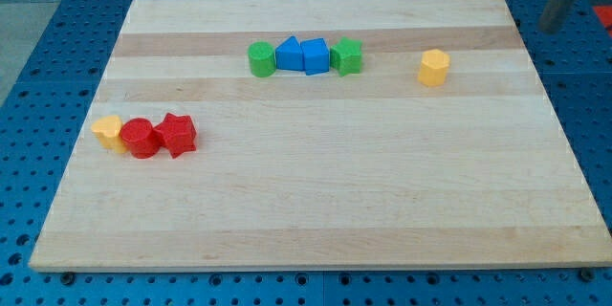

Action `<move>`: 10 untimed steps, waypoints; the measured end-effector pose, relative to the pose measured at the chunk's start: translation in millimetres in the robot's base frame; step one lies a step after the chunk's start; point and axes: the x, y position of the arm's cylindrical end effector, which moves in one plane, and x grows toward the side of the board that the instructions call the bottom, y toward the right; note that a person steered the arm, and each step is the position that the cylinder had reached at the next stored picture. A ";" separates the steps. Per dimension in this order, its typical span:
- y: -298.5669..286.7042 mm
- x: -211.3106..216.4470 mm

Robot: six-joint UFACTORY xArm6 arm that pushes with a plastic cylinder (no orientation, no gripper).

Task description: Push the yellow hexagon a bit down

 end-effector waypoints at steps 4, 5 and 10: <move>-48.6 -5.2; -80.3 -18.4; -159.6 99.3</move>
